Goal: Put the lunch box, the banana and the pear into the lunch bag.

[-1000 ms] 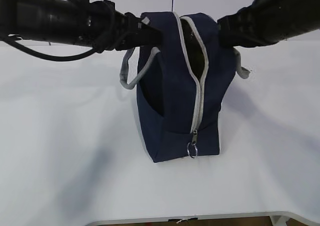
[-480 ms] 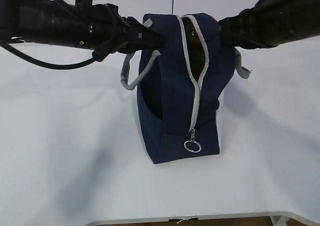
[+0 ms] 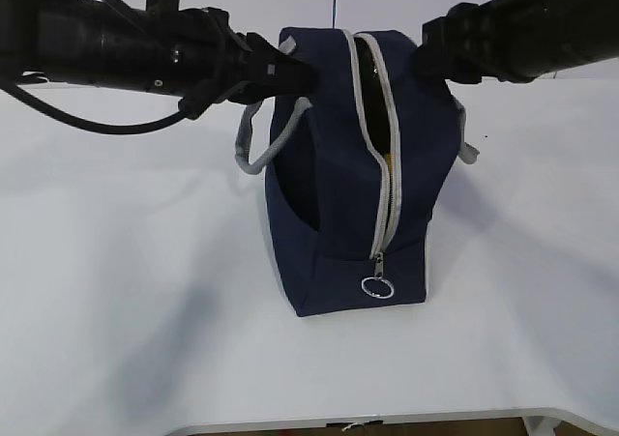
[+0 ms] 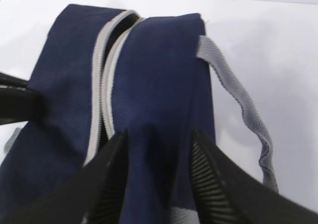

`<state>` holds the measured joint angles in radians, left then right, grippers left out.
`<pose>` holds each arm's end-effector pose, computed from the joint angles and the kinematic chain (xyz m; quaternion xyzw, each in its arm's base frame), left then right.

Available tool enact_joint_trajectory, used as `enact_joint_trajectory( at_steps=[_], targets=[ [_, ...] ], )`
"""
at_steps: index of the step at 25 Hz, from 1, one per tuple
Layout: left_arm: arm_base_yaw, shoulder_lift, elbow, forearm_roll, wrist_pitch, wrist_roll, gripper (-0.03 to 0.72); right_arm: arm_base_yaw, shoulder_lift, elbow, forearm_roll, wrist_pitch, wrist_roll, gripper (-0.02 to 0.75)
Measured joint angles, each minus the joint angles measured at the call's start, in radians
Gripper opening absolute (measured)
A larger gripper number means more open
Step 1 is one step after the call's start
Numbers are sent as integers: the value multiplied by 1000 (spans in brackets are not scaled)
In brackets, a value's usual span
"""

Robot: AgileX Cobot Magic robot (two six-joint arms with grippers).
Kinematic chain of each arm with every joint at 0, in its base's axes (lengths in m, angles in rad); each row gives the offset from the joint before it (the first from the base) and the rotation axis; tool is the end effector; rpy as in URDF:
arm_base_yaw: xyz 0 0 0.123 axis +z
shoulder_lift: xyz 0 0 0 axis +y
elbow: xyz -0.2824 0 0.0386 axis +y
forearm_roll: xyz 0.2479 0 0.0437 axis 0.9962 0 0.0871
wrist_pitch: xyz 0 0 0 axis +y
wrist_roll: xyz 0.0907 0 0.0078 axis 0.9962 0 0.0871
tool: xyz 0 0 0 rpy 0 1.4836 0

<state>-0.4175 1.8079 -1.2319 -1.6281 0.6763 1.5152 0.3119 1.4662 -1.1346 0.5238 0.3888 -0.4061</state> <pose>0.3423 -0.2142 0.2596 0.2898 0.7637 -0.4056 0.4101 0.3106 0.1184 0.3190 -0.1441 0.8663 0.1750 0.4451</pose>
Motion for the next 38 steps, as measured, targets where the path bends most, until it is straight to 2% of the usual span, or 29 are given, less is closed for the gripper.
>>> enact_joint_trajectory(
  at_steps=[17, 21, 27, 38],
  targets=[
    [0, 0, 0, 0, 0, 2, -18, 0, -256, -10, 39, 307, -181, 353],
    [0, 0, 0, 0, 0, 2, -18, 0, -327, 78, 134, 308, -259, 353],
    [0, 0, 0, 0, 0, 2, -18, 0, -450, 241, 302, 306, -475, 353],
    [0, 0, 0, 0, 0, 2, -18, 0, -573, 436, 322, 398, -700, 353]
  ],
)
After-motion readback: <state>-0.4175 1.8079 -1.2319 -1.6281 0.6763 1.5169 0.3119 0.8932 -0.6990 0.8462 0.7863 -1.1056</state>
